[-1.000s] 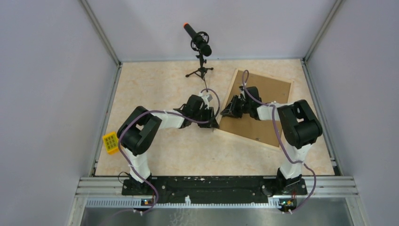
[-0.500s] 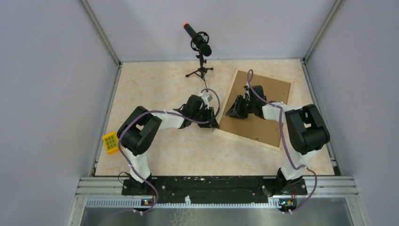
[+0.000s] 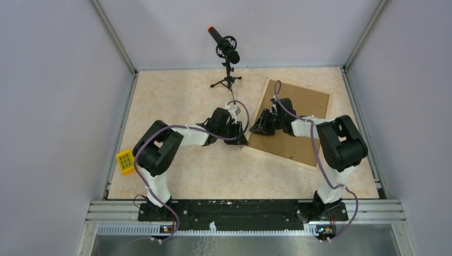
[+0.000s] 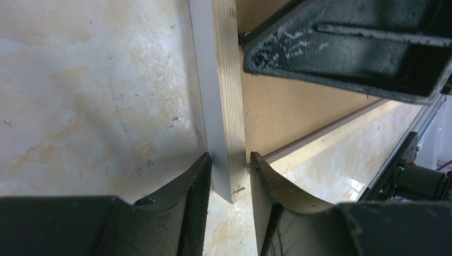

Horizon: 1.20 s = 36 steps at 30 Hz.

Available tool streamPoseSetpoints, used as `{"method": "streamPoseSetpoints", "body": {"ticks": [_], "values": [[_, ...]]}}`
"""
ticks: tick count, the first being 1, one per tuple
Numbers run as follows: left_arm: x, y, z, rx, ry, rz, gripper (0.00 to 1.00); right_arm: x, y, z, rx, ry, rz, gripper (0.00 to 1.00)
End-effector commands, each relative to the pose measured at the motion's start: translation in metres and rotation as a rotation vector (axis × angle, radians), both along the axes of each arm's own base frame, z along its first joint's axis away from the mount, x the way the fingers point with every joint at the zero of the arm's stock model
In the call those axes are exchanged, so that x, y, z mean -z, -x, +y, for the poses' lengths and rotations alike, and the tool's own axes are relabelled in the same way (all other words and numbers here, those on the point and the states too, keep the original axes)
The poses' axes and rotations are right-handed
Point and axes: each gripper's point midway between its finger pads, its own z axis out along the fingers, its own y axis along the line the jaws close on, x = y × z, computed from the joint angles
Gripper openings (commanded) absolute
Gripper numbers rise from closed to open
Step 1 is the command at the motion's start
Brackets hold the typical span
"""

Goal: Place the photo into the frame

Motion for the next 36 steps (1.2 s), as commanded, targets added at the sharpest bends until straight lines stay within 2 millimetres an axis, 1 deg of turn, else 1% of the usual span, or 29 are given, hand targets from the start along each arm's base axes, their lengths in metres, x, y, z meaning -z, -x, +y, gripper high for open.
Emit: {"method": "streamPoseSetpoints", "body": {"ticks": [1, 5, 6, 8, 10, 11, 12, 13, 15, 17, 18, 20, 23, 26, 28, 30, 32, 33, 34, 35, 36], "values": [[0.057, 0.022, 0.036, -0.030, -0.191, 0.097, 0.40, 0.000, -0.023, -0.001, 0.040, 0.049, -0.050, 0.32], [0.057, 0.022, 0.036, -0.029, -0.190, 0.099, 0.40, -0.003, -0.025, 0.001, 0.030, 0.041, -0.050, 0.32], [0.057, 0.022, 0.036, -0.028, -0.190, 0.099, 0.40, -0.007, -0.022, 0.003, 0.019, 0.027, -0.043, 0.32], [0.057, 0.023, 0.036, -0.026, -0.190, 0.097, 0.40, -0.019, -0.017, 0.004, 0.005, 0.011, -0.050, 0.33], [0.056, 0.023, 0.036, -0.026, -0.189, 0.097, 0.40, -0.037, -0.012, -0.001, -0.005, 0.014, -0.084, 0.35], [0.056, 0.023, 0.036, -0.025, -0.188, 0.097, 0.40, -0.047, -0.012, -0.007, -0.001, 0.025, -0.110, 0.38], [0.055, 0.023, 0.035, -0.021, -0.186, 0.095, 0.41, -0.056, -0.011, -0.016, 0.009, 0.047, -0.124, 0.41], [0.054, 0.023, 0.035, -0.019, -0.182, 0.096, 0.43, -0.056, -0.008, -0.024, 0.013, 0.072, -0.119, 0.45], [0.051, 0.023, 0.032, -0.013, -0.171, 0.100, 0.45, -0.063, -0.012, -0.050, 0.048, 0.109, -0.134, 0.49], [0.048, 0.025, 0.028, -0.008, -0.150, 0.118, 0.46, -0.057, -0.012, -0.077, 0.092, 0.169, -0.117, 0.50], [0.047, 0.027, 0.025, -0.002, -0.130, 0.134, 0.46, -0.055, -0.011, -0.086, 0.102, 0.196, -0.110, 0.50], [0.042, 0.034, 0.016, 0.016, -0.071, 0.173, 0.46, -0.051, -0.007, -0.097, 0.101, 0.248, -0.106, 0.52], [0.036, 0.046, 0.004, 0.031, 0.012, 0.225, 0.46, -0.042, 0.000, -0.108, 0.074, 0.327, -0.087, 0.57], [0.040, 0.059, -0.002, 0.032, 0.010, 0.254, 0.46, -0.032, 0.003, -0.122, 0.072, 0.410, -0.089, 0.65], [0.040, 0.072, -0.009, 0.042, 0.011, 0.277, 0.45, -0.030, 0.000, -0.124, 0.074, 0.422, -0.105, 0.68], [0.040, 0.091, -0.018, 0.052, 0.020, 0.300, 0.45, -0.030, -0.008, -0.123, 0.079, 0.411, -0.128, 0.70], [0.043, 0.110, -0.023, 0.053, 0.001, 0.310, 0.46, -0.029, -0.022, -0.124, 0.110, 0.392, -0.145, 0.70], [0.042, 0.115, -0.022, 0.042, -0.006, 0.311, 0.47, -0.029, -0.031, -0.125, 0.137, 0.375, -0.149, 0.70], [0.041, 0.115, -0.018, 0.024, -0.011, 0.306, 0.50, -0.030, -0.042, -0.124, 0.163, 0.342, -0.154, 0.70], [0.038, 0.114, -0.014, 0.010, -0.015, 0.293, 0.55, -0.030, -0.051, -0.122, 0.190, 0.303, -0.157, 0.70], [0.035, 0.107, -0.009, -0.008, -0.031, 0.268, 0.61, -0.030, -0.062, -0.120, 0.219, 0.269, -0.165, 0.69]]}}
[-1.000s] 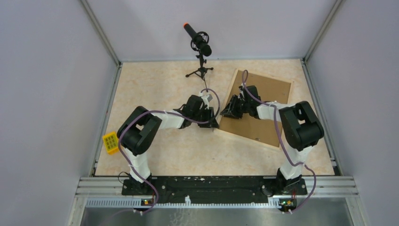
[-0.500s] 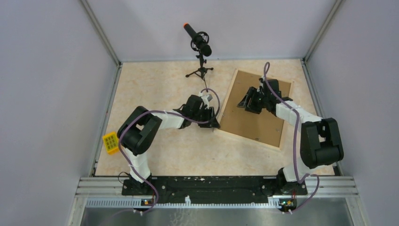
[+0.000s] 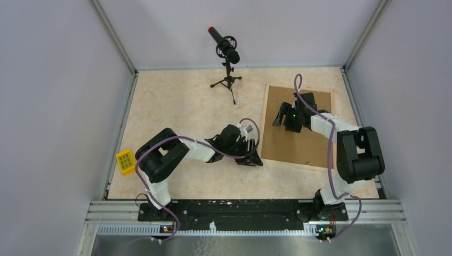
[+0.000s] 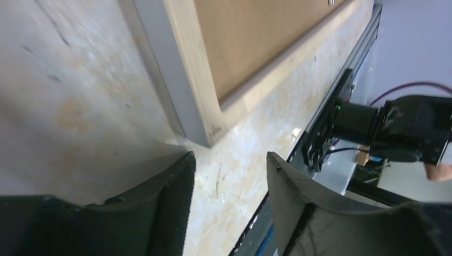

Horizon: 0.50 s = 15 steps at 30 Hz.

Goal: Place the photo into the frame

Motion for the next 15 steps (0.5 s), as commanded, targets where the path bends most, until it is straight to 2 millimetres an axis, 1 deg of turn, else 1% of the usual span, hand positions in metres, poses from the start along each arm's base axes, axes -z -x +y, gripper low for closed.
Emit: {"method": "streamPoseSetpoints", "body": {"ticks": [1, 3, 4, 6, 7, 8, 9, 12, 14, 15], "values": [[0.034, 0.007, 0.043, -0.108, -0.224, 0.046, 0.66, -0.010, -0.060, 0.004, 0.117, -0.126, -0.110, 0.68], [0.016, -0.020, 0.046, -0.142, -0.256, -0.002, 0.70, -0.010, -0.079, 0.011, 0.165, -0.201, -0.120, 0.65], [0.001, -0.036, 0.041, -0.156, -0.239, -0.046, 0.72, -0.011, -0.089, 0.015, 0.181, -0.237, -0.132, 0.62], [-0.019, -0.064, 0.036, -0.190, -0.247, -0.129, 0.77, -0.020, -0.109, 0.018, 0.218, -0.287, -0.167, 0.59], [-0.026, -0.079, 0.032, -0.205, -0.247, -0.169, 0.78, -0.021, -0.116, 0.017, 0.241, -0.298, -0.176, 0.56], [-0.029, -0.092, 0.029, -0.221, -0.252, -0.193, 0.78, -0.024, -0.123, 0.016, 0.264, -0.307, -0.190, 0.55], [-0.038, -0.107, 0.021, -0.235, -0.241, -0.222, 0.78, -0.027, -0.127, 0.015, 0.286, -0.321, -0.210, 0.54], [-0.036, -0.146, 0.011, -0.284, -0.261, -0.296, 0.74, -0.028, -0.131, 0.009, 0.344, -0.333, -0.253, 0.52], [-0.034, -0.167, 0.003, -0.296, -0.280, -0.356, 0.68, -0.026, -0.131, 0.002, 0.375, -0.310, -0.268, 0.52], [-0.032, -0.176, -0.001, -0.300, -0.286, -0.380, 0.66, -0.029, -0.132, 0.001, 0.375, -0.308, -0.277, 0.52]]}}
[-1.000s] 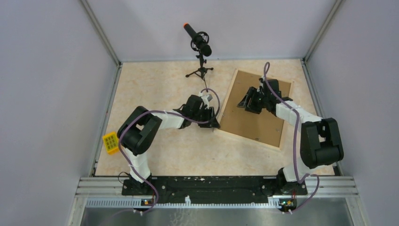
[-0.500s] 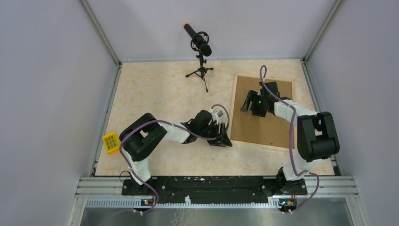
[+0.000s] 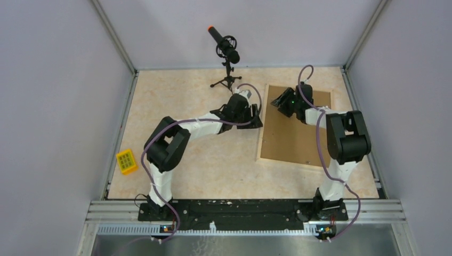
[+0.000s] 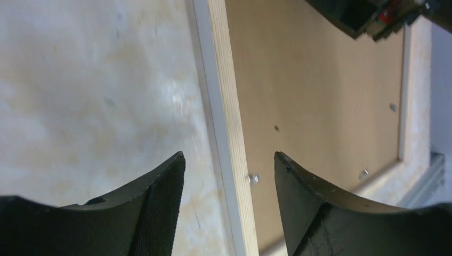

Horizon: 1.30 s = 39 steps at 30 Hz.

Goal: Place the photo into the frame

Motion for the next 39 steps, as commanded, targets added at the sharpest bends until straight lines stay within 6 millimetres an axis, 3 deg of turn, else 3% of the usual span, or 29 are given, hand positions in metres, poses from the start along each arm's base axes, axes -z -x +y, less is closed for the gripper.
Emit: {"method": "streamPoseSetpoints", "body": {"ticks": [1, 4, 8, 13, 20, 25, 33, 39], "values": [[0.016, -0.044, -0.006, -0.038, -0.103, -0.129, 0.65, -0.029, -0.024, -0.010, 0.086, -0.020, -0.128, 0.52], [0.021, -0.063, -0.020, -0.034, -0.091, -0.177, 0.62, -0.023, -0.033, -0.006, 0.059, -0.012, -0.129, 0.51], [0.034, -0.072, -0.027, -0.018, -0.098, -0.200, 0.59, -0.003, -0.042, -0.001, 0.046, -0.025, -0.121, 0.37], [0.055, -0.069, -0.029, 0.005, -0.110, -0.179, 0.48, 0.018, -0.046, -0.001, 0.050, -0.022, -0.089, 0.34], [0.072, -0.059, -0.023, 0.015, -0.122, -0.140, 0.45, 0.040, -0.061, -0.001, 0.055, -0.001, -0.045, 0.34], [0.079, -0.053, -0.024, 0.025, -0.107, -0.114, 0.45, 0.046, -0.065, 0.001, 0.034, 0.010, -0.040, 0.34], [0.084, -0.053, -0.023, 0.026, -0.095, -0.096, 0.44, 0.050, -0.065, 0.026, -0.087, -0.084, -0.046, 0.33], [0.087, -0.052, -0.024, 0.033, -0.086, -0.085, 0.43, 0.049, -0.065, 0.032, -0.120, -0.109, -0.057, 0.33]]}}
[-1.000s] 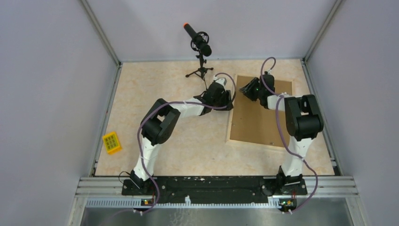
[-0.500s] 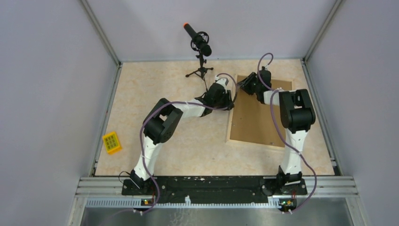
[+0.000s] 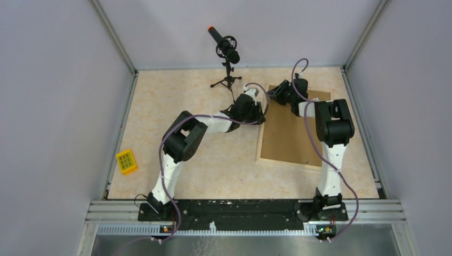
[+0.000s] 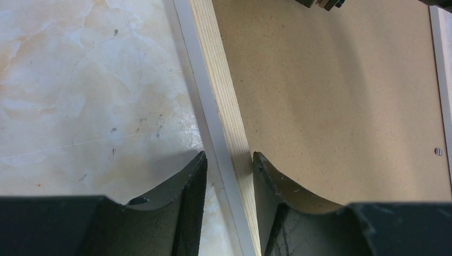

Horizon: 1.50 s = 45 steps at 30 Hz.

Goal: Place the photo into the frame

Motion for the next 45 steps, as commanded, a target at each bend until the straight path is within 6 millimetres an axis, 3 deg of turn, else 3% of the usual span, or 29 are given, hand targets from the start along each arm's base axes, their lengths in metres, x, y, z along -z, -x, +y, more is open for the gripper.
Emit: {"method": "streamPoseSetpoints", "body": {"ticks": [1, 12, 16, 20, 24, 28, 36, 40, 45], "values": [[0.046, 0.018, 0.014, 0.008, -0.073, 0.107, 0.43, 0.037, 0.018, 0.009, -0.063, 0.011, 0.101, 0.33], [0.046, 0.016, 0.016, -0.002, -0.077, 0.104, 0.42, 0.039, 0.027, 0.010, -0.100, 0.034, 0.129, 0.31], [0.047, 0.016, 0.016, 0.002, -0.077, 0.105, 0.41, 0.016, 0.015, 0.015, -0.140, 0.023, 0.059, 0.32], [0.047, 0.017, 0.017, 0.003, -0.079, 0.107, 0.41, -0.017, 0.017, 0.016, -0.171, -0.044, -0.028, 0.35], [0.046, 0.018, 0.016, 0.005, -0.079, 0.106, 0.40, -0.045, 0.022, 0.001, -0.135, -0.055, -0.099, 0.39], [0.047, 0.017, 0.017, 0.003, -0.079, 0.105, 0.40, -0.032, 0.024, -0.018, -0.083, -0.019, -0.072, 0.40], [0.046, 0.018, 0.016, 0.007, -0.075, 0.107, 0.40, -0.012, 0.015, -0.025, -0.057, 0.008, -0.028, 0.40], [0.047, 0.019, 0.015, 0.013, -0.072, 0.110, 0.40, 0.006, 0.012, -0.018, -0.079, -0.004, 0.008, 0.40], [0.048, 0.019, 0.016, 0.010, -0.075, 0.110, 0.39, 0.013, 0.011, -0.011, -0.112, 0.001, 0.021, 0.39]]}}
